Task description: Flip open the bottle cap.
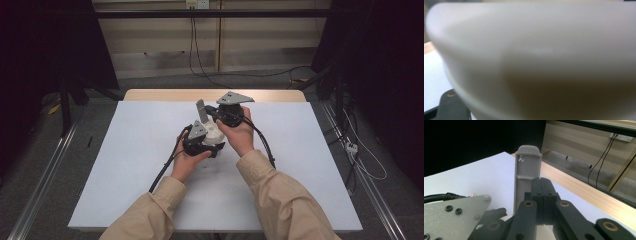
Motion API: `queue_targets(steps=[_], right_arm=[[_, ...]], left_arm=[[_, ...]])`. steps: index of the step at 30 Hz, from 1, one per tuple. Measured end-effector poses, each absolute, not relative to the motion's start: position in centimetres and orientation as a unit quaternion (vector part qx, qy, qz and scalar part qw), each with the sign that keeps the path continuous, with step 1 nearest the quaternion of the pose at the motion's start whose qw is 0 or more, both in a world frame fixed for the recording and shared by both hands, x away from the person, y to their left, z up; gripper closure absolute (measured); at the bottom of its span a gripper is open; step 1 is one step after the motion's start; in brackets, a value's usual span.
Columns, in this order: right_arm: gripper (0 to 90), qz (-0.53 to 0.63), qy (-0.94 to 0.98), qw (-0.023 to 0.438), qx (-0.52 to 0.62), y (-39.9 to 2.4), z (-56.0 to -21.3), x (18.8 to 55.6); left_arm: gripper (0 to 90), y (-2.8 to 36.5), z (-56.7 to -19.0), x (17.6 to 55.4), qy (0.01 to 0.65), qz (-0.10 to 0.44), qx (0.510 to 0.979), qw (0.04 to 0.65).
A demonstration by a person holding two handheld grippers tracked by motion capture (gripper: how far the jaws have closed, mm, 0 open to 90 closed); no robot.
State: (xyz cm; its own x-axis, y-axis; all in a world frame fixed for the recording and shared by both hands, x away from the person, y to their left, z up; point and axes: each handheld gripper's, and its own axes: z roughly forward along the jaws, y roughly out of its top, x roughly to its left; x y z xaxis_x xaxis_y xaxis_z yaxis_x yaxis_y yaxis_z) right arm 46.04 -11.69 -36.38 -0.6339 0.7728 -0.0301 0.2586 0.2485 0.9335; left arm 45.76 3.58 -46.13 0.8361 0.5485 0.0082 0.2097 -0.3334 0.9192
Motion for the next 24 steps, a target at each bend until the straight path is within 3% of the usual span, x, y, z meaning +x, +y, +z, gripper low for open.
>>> queue_targets(steps=[24], right_arm=[[90.0, 0.506, 0.746, 0.255, 0.349, -11.50, -36.88, 46.54]], left_arm=[[18.1, 3.67, -46.12, 45.82, 0.237, 0.161, 0.801, 0.526]])
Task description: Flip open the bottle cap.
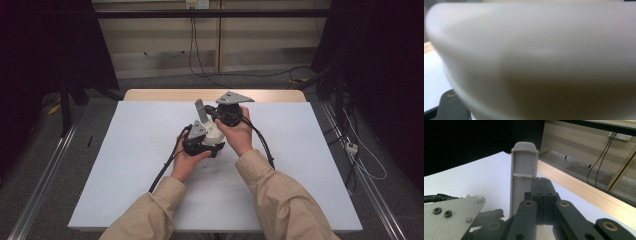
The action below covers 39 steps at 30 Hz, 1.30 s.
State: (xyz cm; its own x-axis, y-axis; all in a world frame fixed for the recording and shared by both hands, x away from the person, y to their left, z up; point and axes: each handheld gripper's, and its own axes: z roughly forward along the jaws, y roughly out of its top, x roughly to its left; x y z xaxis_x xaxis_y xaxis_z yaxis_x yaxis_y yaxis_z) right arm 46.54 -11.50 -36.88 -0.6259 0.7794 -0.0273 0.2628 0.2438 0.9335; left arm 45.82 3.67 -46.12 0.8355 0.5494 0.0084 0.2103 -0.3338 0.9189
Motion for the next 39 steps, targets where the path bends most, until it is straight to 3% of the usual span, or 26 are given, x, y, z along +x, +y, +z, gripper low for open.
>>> queue_targets(steps=[39], right_arm=[[90.0, 0.508, 0.753, 0.244, 0.339, -10.50, -37.37, 46.59]], left_arm=[[18.3, 3.54, -46.15, 45.68, 0.247, 0.165, 0.797, 0.526]])
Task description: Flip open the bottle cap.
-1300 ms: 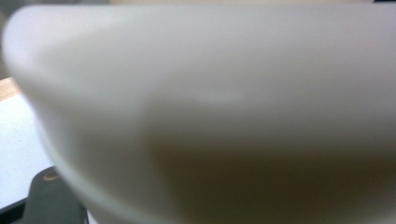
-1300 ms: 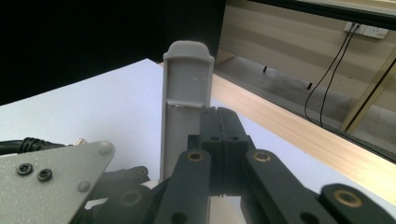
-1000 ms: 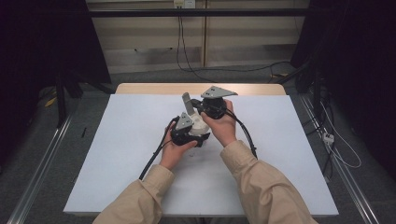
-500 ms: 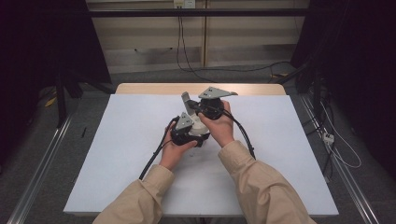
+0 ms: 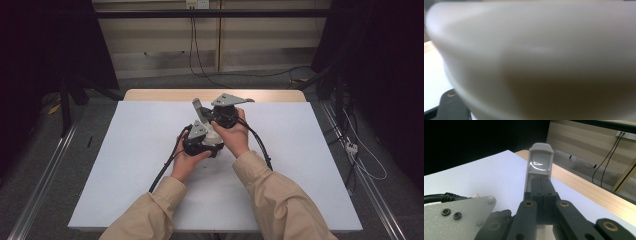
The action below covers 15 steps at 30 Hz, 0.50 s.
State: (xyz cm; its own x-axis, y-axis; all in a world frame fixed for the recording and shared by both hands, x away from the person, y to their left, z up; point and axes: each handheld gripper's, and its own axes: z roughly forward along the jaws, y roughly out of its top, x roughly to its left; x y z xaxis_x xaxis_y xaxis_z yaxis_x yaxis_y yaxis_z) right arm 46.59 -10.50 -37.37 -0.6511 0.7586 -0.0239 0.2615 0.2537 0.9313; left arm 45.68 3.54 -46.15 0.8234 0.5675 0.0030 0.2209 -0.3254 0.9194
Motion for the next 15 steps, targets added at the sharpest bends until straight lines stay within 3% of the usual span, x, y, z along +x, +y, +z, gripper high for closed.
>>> queue_targets(steps=[15], right_arm=[[90.0, 0.509, 0.754, 0.240, 0.339, -10.39, -37.61, 46.87]], left_arm=[[18.3, 3.54, -46.15, 45.69, 0.247, 0.165, 0.797, 0.526]])
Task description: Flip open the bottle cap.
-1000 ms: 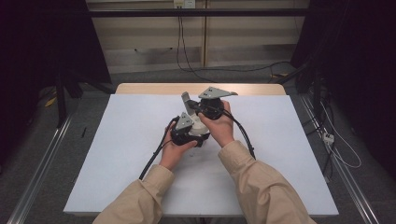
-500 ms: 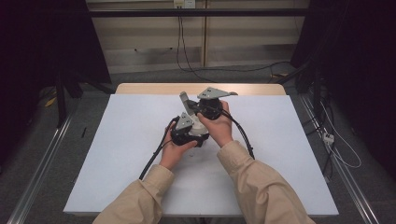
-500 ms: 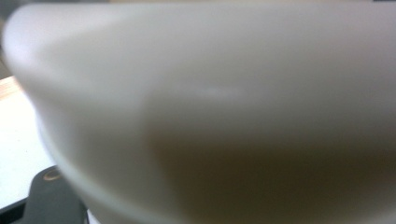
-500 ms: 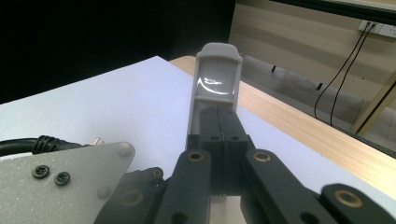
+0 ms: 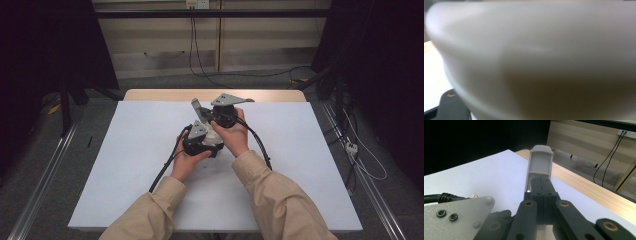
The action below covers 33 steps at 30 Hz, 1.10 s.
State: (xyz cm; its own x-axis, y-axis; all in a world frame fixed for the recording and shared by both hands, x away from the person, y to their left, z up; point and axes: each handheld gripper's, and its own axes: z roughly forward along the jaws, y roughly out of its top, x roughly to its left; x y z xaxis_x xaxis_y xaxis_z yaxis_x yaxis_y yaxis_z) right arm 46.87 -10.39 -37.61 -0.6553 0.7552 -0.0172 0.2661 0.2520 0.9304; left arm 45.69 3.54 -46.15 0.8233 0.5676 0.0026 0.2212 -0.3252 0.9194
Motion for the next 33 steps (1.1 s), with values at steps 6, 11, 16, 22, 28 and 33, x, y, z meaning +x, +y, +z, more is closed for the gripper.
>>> queue_targets(steps=[6, 11, 16, 22, 28, 33], right_arm=[[90.0, 0.511, 0.753, 0.238, 0.340, -10.34, -37.74, 46.95], [90.0, 0.512, 0.752, 0.235, 0.342, -10.32, -37.84, 47.03], [90.0, 0.512, 0.752, 0.234, 0.343, -10.28, -37.93, 47.12], [90.0, 0.512, 0.752, 0.234, 0.342, -10.20, -37.94, 47.17], [90.0, 0.511, 0.752, 0.234, 0.344, -10.15, -38.07, 47.23], [90.0, 0.510, 0.754, 0.232, 0.343, -10.08, -38.19, 47.26]], left_arm=[[18.3, 3.55, -46.15, 45.76, 0.242, 0.162, 0.799, 0.526], [18.3, 3.55, -46.14, 45.77, 0.242, 0.162, 0.799, 0.526], [18.3, 3.54, -46.15, 45.77, 0.243, 0.162, 0.799, 0.526], [18.3, 3.55, -46.15, 45.76, 0.243, 0.162, 0.799, 0.526], [18.3, 3.55, -46.14, 45.78, 0.242, 0.162, 0.799, 0.526], [18.3, 3.55, -46.14, 45.75, 0.242, 0.163, 0.799, 0.525]])
